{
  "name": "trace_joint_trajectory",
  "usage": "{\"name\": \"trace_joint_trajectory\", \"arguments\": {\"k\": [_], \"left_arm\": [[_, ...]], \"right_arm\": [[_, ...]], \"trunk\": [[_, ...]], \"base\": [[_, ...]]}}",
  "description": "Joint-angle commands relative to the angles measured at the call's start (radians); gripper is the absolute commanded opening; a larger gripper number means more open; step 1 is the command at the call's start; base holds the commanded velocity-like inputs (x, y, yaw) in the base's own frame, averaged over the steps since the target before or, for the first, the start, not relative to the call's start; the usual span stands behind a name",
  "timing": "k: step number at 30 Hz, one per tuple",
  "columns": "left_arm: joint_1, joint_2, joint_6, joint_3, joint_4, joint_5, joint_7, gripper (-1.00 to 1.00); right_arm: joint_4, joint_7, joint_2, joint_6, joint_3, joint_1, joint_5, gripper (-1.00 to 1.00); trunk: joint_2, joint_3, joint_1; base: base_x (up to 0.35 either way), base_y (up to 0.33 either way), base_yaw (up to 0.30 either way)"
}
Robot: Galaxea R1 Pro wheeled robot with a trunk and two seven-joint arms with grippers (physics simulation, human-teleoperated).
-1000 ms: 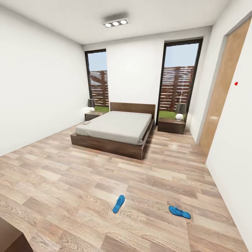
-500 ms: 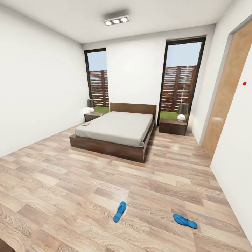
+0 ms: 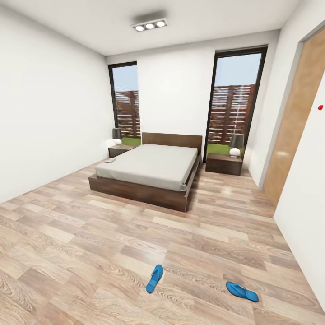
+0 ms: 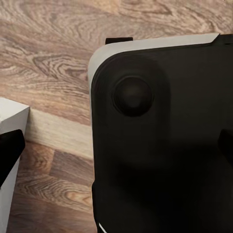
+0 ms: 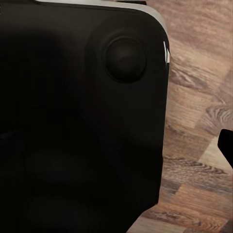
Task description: In the bedroom, move the book from the bed onto either nightstand, and place the two sandals side by side next to the bed.
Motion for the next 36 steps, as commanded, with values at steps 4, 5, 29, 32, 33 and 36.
{"name": "trace_joint_trajectory", "arguments": {"k": [4,5,29,32,33,36], "left_arm": [[0.0,0.0,-0.003,-0.002,0.0,-0.001,0.001,1.0],[0.0,0.0,-0.003,-0.002,0.0,-0.001,0.001,1.0],[0.0,0.0,-0.005,-0.002,0.0,-0.001,0.001,1.0],[0.0,0.0,-0.005,-0.002,0.0,-0.001,0.001,1.0],[0.0,-0.001,-0.005,-0.002,0.0,-0.001,0.001,1.0],[0.0,-0.001,-0.005,-0.002,0.0,-0.001,0.001,1.0]], "right_arm": [[0.0,0.001,0.0,-0.001,0.0,0.0,0.0,1.0],[0.0,0.001,0.001,-0.001,0.0,0.0,0.0,1.0],[0.001,0.001,0.0,-0.014,0.0,0.0,-0.001,1.0],[0.002,0.001,0.0,-0.022,-0.001,0.0,-0.001,1.0],[0.002,0.001,0.0,-0.025,-0.001,0.0,-0.001,1.0],[0.003,0.001,0.0,-0.03,-0.001,0.0,-0.002,1.0]], "trunk": [[0.0,-0.001,0.0],[0.0,-0.001,0.0],[0.0,-0.001,0.0],[0.0,-0.001,0.0],[0.0,-0.001,0.0],[0.0,-0.001,0.0]], "base": [[0.043,0.002,0.0],[0.027,0.001,0.0],[0.045,0.025,0.0],[0.01,0.006,0.0],[0.007,0.004,0.0],[0.006,0.003,0.0]]}}
